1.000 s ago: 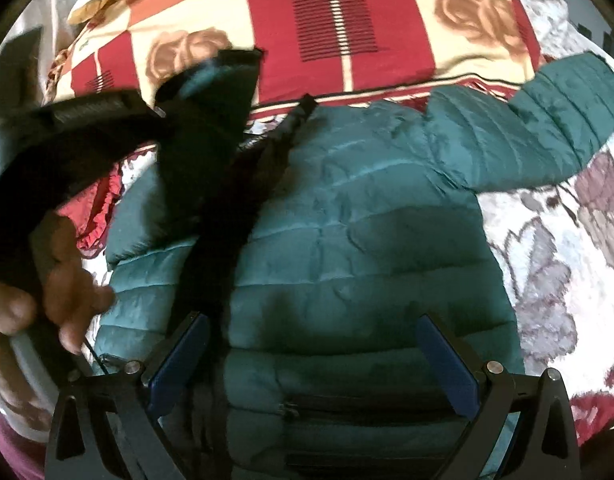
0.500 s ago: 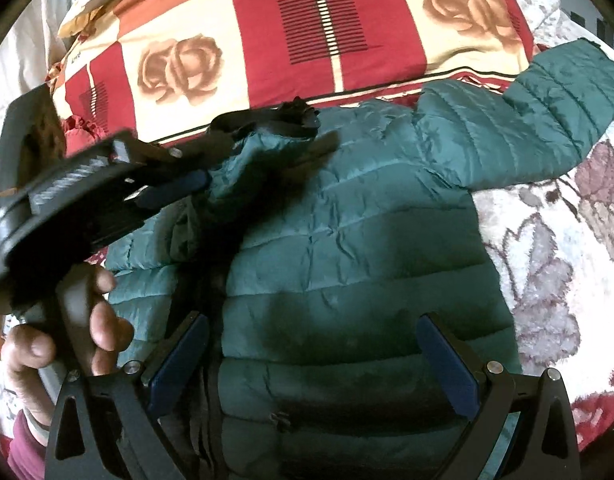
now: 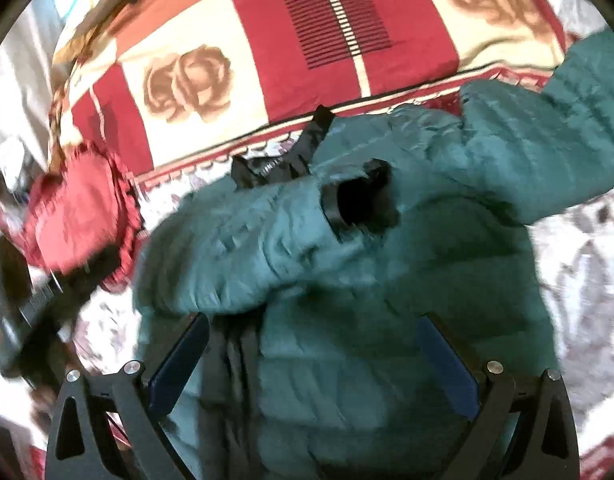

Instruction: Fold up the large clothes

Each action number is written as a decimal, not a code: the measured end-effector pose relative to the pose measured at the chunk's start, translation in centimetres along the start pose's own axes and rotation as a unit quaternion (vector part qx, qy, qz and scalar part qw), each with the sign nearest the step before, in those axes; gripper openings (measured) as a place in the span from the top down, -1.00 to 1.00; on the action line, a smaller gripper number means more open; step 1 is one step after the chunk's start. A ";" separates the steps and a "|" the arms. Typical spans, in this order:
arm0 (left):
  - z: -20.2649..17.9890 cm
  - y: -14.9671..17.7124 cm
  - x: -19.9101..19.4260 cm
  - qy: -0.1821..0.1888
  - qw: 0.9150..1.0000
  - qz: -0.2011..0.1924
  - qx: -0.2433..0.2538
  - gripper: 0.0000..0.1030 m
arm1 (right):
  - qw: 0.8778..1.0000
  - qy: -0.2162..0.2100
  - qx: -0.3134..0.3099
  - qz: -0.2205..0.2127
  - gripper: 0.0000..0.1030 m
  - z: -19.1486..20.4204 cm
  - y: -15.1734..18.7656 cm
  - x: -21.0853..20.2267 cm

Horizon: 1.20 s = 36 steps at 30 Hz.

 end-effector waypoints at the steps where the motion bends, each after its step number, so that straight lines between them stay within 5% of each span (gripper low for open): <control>1: 1.1 0.2 0.1 -0.012 1.000 0.002 -0.006 -0.06 | 1.000 -0.011 0.016 0.001 -1.00 -0.1 -0.3 0.7; 4: 3.3 0.7 0.9 -0.047 0.999 0.011 -0.018 -0.06 | 0.998 -0.048 0.041 0.001 -0.98 0.0 -1.2 3.0; 6: 4.2 1.2 1.4 -0.059 0.998 0.016 -0.026 -0.06 | 0.999 -0.042 0.023 -0.002 -0.36 0.2 -1.8 3.9; 7: 4.5 1.5 1.6 -0.061 0.998 0.018 -0.030 -0.06 | 1.000 -0.027 0.009 -0.002 0.41 0.3 -2.1 4.1; 10: 5.5 1.9 2.6 -0.075 0.996 0.030 -0.045 -0.06 | 0.999 -0.011 -0.029 -0.028 0.74 1.0 -3.5 3.4; 17: 5.7 2.8 5.3 -0.093 0.993 0.052 -0.055 -0.06 | 0.996 0.065 -0.037 -0.054 0.76 -2.0 -5.6 2.8; 21: 5.4 3.4 5.8 -0.106 0.992 0.051 -0.037 -0.06 | 0.998 0.070 0.000 -0.001 0.75 -4.6 -4.3 3.7; 22: 5.5 3.3 5.6 -0.107 0.992 0.051 -0.037 -0.06 | 0.997 0.081 0.002 -0.011 0.59 -4.8 -4.2 2.8; 23: 5.5 3.2 5.4 -0.106 0.992 0.049 -0.040 -0.06 | 0.995 0.098 -0.003 -0.023 0.17 -4.9 -4.3 1.9; 25: 5.5 2.8 4.7 -0.100 0.993 0.038 -0.050 -0.06 | 0.989 0.133 -0.024 -0.060 -0.13 -4.3 -4.5 -0.8; 30: 4.7 1.2 3.4 -0.100 0.994 0.012 -0.051 -0.06 | 0.987 0.105 -0.099 -0.069 -0.13 0.2 -5.0 -2.2; 36: 3.2 0.3 4.4 -0.117 0.993 0.004 -0.026 -0.06 | 0.983 0.084 -0.160 -0.039 -0.13 3.5 -5.0 2.1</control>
Point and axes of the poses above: each gripper's, at about its wrist camera, not at the fingertips, and x roughly the way its jaws point, z to its left, y to its underside, the point moved 7 cm from there along x, roughly the way its jaws point, and after that the axes turned 11 degrees about -y, right-handed, at the moved point
